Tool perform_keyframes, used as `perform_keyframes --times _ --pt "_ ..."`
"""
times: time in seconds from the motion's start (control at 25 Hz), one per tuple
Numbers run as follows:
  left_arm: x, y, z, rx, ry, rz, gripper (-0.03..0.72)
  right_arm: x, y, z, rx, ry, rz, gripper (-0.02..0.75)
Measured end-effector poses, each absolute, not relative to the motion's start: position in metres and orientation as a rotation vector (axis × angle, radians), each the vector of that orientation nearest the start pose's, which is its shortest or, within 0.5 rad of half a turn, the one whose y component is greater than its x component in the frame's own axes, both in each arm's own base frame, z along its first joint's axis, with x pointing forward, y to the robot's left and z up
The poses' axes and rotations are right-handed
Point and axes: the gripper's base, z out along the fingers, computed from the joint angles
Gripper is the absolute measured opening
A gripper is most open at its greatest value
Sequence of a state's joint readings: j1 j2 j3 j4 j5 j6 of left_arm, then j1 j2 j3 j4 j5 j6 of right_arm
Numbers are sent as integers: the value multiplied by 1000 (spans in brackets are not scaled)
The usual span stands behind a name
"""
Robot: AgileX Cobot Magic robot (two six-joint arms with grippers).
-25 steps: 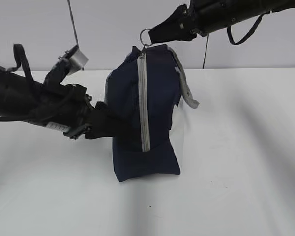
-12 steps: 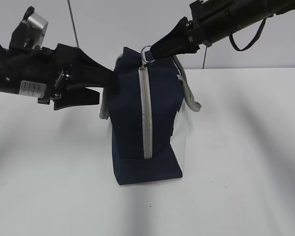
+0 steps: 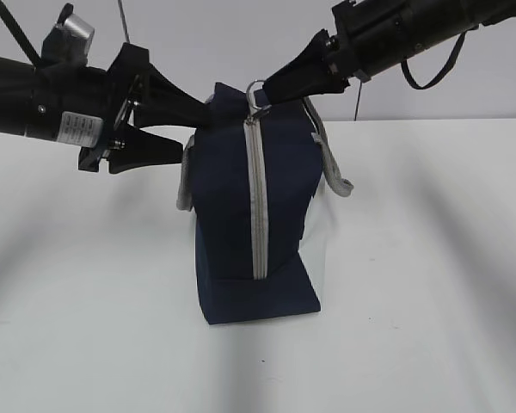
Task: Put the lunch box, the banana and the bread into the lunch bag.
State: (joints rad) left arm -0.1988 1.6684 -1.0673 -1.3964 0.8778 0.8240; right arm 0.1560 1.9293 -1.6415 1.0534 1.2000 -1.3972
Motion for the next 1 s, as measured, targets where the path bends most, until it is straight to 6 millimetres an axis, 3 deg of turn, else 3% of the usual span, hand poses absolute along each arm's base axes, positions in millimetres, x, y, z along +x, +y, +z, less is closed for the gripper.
perform_keyframes --times 0.36,0.48,0.68,1.0 --pt "319 -154 239 184 2388 -1366 467 393 136 298 -1308 1857 910 -16" --pt "319 -157 239 185 2387 -1355 353 393 136 298 -1308 1857 910 -16" --pt "320 -157 238 179 2387 -1345 49 394 136 298 -1300 1860 901 -16" --pt "320 -158 238 171 2385 -1341 25 396 137 299 -1263 1852 898 -16"
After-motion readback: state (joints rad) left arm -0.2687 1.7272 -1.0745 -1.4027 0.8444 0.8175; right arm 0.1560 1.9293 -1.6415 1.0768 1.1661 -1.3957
